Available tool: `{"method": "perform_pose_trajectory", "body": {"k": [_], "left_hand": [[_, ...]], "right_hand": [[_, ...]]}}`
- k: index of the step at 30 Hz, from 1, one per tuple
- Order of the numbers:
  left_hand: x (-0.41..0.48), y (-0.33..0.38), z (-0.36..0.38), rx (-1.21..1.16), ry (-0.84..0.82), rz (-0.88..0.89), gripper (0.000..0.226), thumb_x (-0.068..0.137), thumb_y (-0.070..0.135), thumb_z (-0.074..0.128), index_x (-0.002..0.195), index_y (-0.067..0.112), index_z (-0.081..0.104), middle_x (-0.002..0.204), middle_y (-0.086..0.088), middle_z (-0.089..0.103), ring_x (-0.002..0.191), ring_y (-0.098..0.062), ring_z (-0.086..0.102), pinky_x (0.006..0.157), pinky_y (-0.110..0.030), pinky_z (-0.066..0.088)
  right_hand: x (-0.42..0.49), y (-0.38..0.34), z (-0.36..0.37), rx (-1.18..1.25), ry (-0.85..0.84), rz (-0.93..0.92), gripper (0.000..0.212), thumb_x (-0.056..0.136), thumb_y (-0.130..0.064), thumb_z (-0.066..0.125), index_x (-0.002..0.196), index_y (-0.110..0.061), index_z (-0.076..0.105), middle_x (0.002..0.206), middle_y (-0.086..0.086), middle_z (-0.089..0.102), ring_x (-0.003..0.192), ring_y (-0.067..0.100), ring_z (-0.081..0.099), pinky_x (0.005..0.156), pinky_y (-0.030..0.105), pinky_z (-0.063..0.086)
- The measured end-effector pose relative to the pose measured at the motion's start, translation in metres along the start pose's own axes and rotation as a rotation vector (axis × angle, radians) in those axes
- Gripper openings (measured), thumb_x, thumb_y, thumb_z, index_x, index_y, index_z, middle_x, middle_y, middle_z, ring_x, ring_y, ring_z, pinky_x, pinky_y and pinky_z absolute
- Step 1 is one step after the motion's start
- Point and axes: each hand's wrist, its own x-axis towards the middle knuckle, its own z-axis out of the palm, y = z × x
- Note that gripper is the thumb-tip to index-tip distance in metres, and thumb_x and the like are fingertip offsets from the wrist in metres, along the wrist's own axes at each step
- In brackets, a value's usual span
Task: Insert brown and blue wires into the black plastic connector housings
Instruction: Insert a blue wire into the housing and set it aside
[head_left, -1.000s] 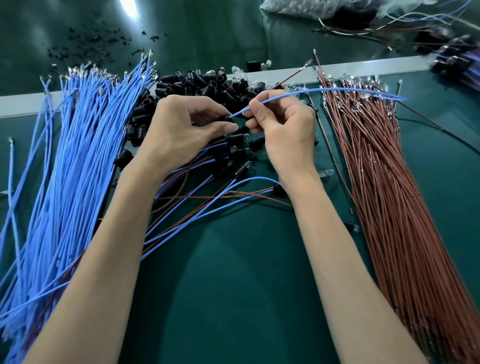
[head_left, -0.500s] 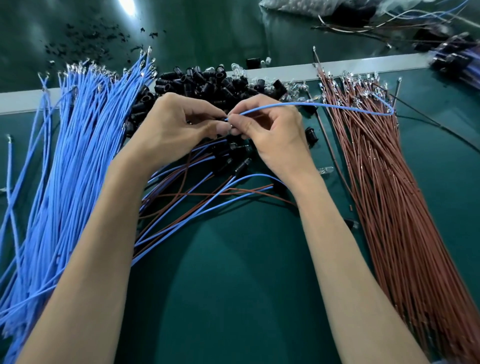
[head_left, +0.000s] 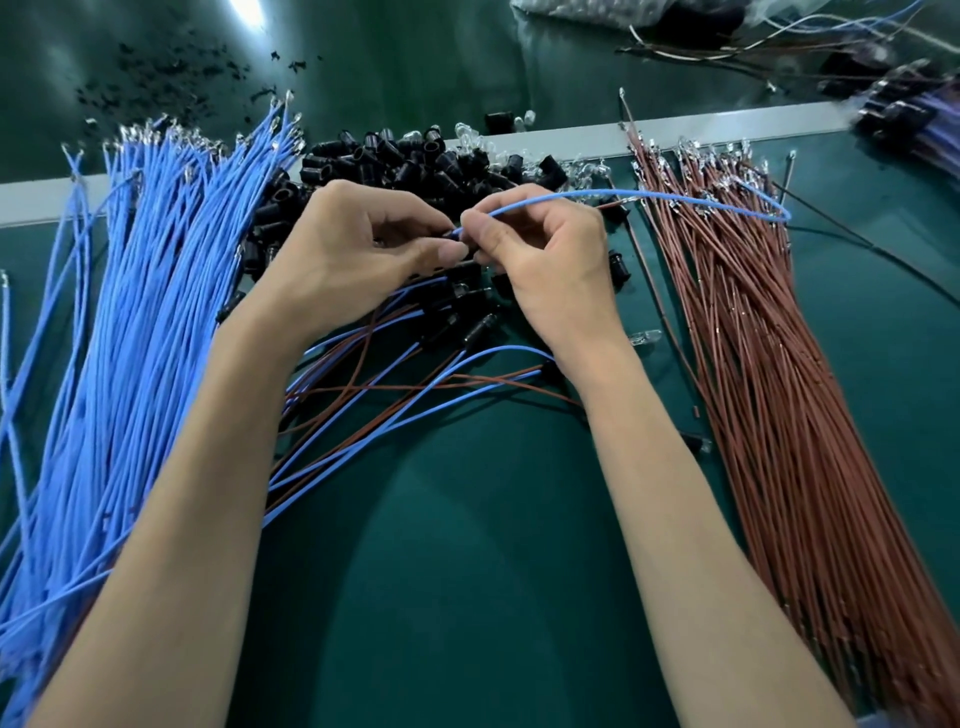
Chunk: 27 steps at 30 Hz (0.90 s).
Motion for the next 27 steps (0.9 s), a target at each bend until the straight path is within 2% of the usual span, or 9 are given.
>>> {"method": "perform_pose_trajectory", "body": {"k": [4, 8, 12, 15, 18, 21, 24, 27], "left_hand": [[0.0003, -0.0021, -0.0012, -0.015, -0.002, -0.007, 0.016, 0.08, 0.022, 0.075, 0.095, 0.017, 0.074, 0.085, -0.008, 0.073, 0.072, -0.005, 0.059, 0.074, -0.025, 0.051], [0.0001, -0.0029, -0.0014, -0.068, -0.024, 0.003, 0.008, 0.084, 0.02, 0.071, 0.092, 0.022, 0.072, 0.079, 0.005, 0.072, 0.072, -0.001, 0.065, 0.075, -0.014, 0.052], [0.0009, -0.0043, -0.0013, -0.05, -0.065, 0.019, 0.009, 0.091, 0.016, 0.063, 0.09, 0.022, 0.07, 0.077, 0.0, 0.071, 0.068, -0.005, 0.061, 0.069, -0.014, 0.05], [0.0013, -0.004, 0.0002, -0.05, -0.075, 0.012, 0.01, 0.093, 0.016, 0.059, 0.094, 0.019, 0.068, 0.078, -0.002, 0.07, 0.067, -0.006, 0.06, 0.068, -0.014, 0.05], [0.0013, -0.0033, 0.0012, -0.103, -0.056, -0.008, 0.006, 0.087, 0.023, 0.065, 0.093, 0.021, 0.066, 0.078, 0.003, 0.07, 0.07, -0.003, 0.064, 0.07, -0.014, 0.051], [0.0017, -0.0053, 0.0009, -0.052, -0.045, -0.018, 0.017, 0.077, 0.026, 0.075, 0.09, 0.018, 0.067, 0.08, 0.003, 0.068, 0.069, -0.003, 0.059, 0.07, -0.014, 0.049], [0.0024, -0.0072, -0.0004, -0.001, -0.028, -0.026, 0.014, 0.08, 0.021, 0.075, 0.091, 0.016, 0.068, 0.08, -0.004, 0.068, 0.07, -0.008, 0.057, 0.07, -0.019, 0.048], [0.0017, -0.006, -0.0016, -0.029, -0.023, -0.017, 0.009, 0.082, 0.021, 0.073, 0.09, 0.018, 0.069, 0.075, -0.001, 0.068, 0.066, -0.004, 0.058, 0.068, -0.018, 0.048]], "right_hand": [[0.0012, 0.0006, -0.0007, 0.005, -0.036, 0.016, 0.022, 0.08, -0.019, 0.072, 0.065, -0.032, 0.066, 0.062, -0.016, 0.064, 0.067, 0.01, 0.061, 0.079, 0.043, 0.055], [0.002, 0.0014, -0.0013, 0.031, -0.006, 0.02, 0.022, 0.081, -0.017, 0.072, 0.065, -0.031, 0.066, 0.062, -0.015, 0.064, 0.063, 0.007, 0.062, 0.071, 0.034, 0.054], [0.0011, 0.0011, -0.0013, 0.007, -0.028, 0.017, 0.021, 0.081, -0.018, 0.072, 0.066, -0.031, 0.066, 0.065, -0.014, 0.065, 0.066, 0.009, 0.063, 0.077, 0.041, 0.056], [0.0005, 0.0014, -0.0018, 0.015, -0.038, 0.029, 0.02, 0.081, -0.018, 0.072, 0.066, -0.031, 0.067, 0.063, -0.016, 0.064, 0.065, 0.005, 0.059, 0.076, 0.039, 0.055], [0.0009, 0.0021, -0.0021, 0.021, 0.029, 0.034, 0.022, 0.081, -0.018, 0.073, 0.065, -0.031, 0.066, 0.061, -0.019, 0.062, 0.063, 0.004, 0.056, 0.073, 0.036, 0.052], [0.0014, 0.0011, -0.0013, 0.041, 0.068, 0.025, 0.02, 0.081, -0.018, 0.073, 0.067, -0.03, 0.066, 0.06, -0.022, 0.06, 0.061, 0.002, 0.054, 0.071, 0.033, 0.048], [0.0013, 0.0018, -0.0002, 0.065, 0.059, 0.037, 0.019, 0.08, -0.017, 0.074, 0.067, -0.029, 0.068, 0.059, -0.022, 0.06, 0.059, 0.001, 0.051, 0.069, 0.03, 0.044], [0.0014, 0.0039, -0.0003, 0.07, 0.032, 0.089, 0.017, 0.079, -0.02, 0.075, 0.066, -0.028, 0.069, 0.06, -0.02, 0.06, 0.064, 0.005, 0.052, 0.072, 0.034, 0.047]]}}
